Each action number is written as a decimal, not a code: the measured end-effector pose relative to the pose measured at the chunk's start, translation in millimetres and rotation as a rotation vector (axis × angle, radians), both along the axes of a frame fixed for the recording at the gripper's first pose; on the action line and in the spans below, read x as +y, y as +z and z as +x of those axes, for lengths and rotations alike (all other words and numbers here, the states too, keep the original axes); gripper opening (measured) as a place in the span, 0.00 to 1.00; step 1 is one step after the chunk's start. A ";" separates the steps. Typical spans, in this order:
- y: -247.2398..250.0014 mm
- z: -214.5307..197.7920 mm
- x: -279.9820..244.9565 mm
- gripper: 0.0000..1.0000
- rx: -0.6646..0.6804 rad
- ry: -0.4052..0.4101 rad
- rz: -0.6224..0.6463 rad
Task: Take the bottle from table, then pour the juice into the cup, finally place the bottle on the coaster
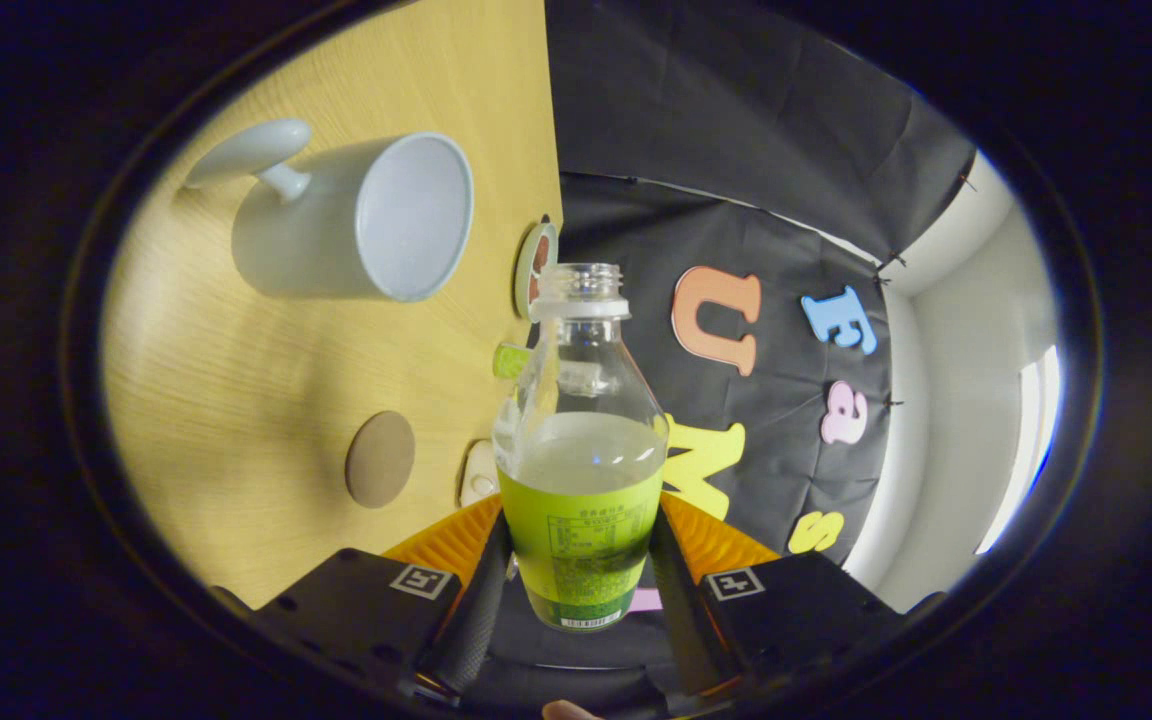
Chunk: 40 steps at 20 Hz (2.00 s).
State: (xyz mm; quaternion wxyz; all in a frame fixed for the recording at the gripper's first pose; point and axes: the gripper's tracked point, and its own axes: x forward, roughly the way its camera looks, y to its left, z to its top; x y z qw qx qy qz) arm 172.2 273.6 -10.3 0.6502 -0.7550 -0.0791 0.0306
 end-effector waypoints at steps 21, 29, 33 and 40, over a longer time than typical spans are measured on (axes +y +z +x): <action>25.2 -2.2 -0.5 0.77 -0.071 -0.006 -0.143; 36.5 -5.2 0.6 0.77 -0.095 -0.005 -0.180; 42.3 -4.2 2.2 0.77 -0.106 -0.006 -0.203; 54.1 -7.0 6.2 0.77 -0.134 -0.004 -0.259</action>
